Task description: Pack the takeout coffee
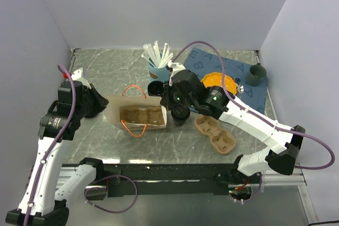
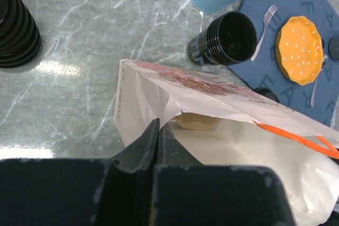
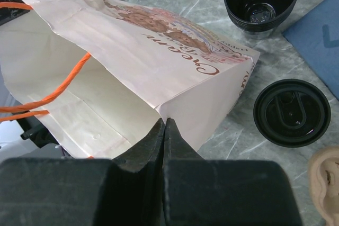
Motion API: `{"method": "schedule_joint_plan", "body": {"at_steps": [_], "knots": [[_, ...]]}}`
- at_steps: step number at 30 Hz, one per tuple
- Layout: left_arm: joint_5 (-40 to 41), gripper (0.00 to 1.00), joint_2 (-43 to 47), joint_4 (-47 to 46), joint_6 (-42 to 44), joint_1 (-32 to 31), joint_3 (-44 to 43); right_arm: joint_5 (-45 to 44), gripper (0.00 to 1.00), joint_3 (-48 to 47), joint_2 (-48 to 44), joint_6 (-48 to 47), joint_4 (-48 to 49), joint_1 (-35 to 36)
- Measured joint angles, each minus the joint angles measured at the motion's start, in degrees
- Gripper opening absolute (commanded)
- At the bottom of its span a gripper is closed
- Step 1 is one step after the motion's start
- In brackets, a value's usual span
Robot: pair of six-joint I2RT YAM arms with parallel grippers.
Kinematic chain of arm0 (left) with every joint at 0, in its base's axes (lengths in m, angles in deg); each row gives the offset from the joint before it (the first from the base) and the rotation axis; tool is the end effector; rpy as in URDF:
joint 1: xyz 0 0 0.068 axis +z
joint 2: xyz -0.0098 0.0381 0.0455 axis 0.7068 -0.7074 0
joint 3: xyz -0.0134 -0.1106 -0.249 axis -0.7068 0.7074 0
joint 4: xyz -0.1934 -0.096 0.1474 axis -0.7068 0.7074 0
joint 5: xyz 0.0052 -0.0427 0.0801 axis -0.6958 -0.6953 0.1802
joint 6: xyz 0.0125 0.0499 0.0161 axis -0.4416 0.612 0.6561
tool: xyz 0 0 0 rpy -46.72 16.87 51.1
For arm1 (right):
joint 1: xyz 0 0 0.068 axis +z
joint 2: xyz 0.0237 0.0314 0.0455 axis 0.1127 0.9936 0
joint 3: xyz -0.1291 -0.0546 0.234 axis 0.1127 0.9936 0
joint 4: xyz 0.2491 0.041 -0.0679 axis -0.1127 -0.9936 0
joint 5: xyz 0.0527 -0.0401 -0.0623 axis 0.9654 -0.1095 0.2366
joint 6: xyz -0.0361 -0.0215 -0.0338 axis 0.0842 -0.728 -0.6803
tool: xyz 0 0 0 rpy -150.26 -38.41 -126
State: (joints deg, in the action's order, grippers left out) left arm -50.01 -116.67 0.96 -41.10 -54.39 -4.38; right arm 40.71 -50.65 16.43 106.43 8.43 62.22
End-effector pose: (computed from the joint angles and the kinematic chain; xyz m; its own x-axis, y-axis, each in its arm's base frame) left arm 0.1400 -0.0244 0.3764 -0.5634 -0.4479 -0.6943 -0.1314 0.8782 -0.4599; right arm 0.1709 0.2456 0.3923 -0.6587 -0.0923 -0.7467 -0.5274 0.7645 0.3707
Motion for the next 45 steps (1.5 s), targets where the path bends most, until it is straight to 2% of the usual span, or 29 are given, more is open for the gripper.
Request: {"method": "schedule_joint_plan", "body": {"at_steps": [3, 4, 6, 7, 10, 17, 23, 27, 37, 45], "knots": [[-0.85, 0.01, 0.09, -0.42, 0.0, 0.0, 0.0, 0.57, 0.29, 0.13, -0.02, -0.52, -0.04, 0.02], [-1.42, 0.01, 0.17, -0.52, 0.0, 0.0, 0.0, 0.74, 0.43, 0.09, -0.02, -0.79, -0.2, 0.02], [-2.93, 0.01, 1.27, -1.51, 0.04, 0.0, 0.68, 0.81, 0.56, -0.48, -0.02, -1.31, -1.62, 0.02], [-3.45, 0.01, 2.25, -2.25, 0.11, 0.0, 1.46, 0.7, 0.67, -0.81, -0.11, -1.75, -2.36, 0.02], [-5.44, 0.01, 7.41, -4.17, 0.44, 0.0, 5.49, -0.04, 0.84, -2.12, -1.25, -3.13, -4.59, 0.02], [-10.08, 0.01, 16.48, -6.71, 3.45, 0.0, 10.29, -5.9, 0.86, -5.77, -7.98, -4.66, -9.46, -0.83], [-14.6, 0.01, 21.22, -7.63, 6.12, 0.0, 12.55, -9.14, 0.88, -4.13, -10.16, -3.5, -12.0, -6.54], [-16.57, 0.01, 20.85, -7.72, 9.07, 0.0, 12.17, -9.62, 0.91, -3.91, -5.42, -3.69, -14.73, -9.35], [-19.41, 0.01, 20.85, -7.78, 14.16, 0.0, 10.75, -5.68, 0.93, -4.44, 15.19, -4.9, -21.18, -13.99], [-20.11, 0.01, 22.97, -6.75, 16.15, 0.0, 10.12, -0.55, 0.93, -4.42, 17.79, -5.09, -20.2, -14.86]]}}
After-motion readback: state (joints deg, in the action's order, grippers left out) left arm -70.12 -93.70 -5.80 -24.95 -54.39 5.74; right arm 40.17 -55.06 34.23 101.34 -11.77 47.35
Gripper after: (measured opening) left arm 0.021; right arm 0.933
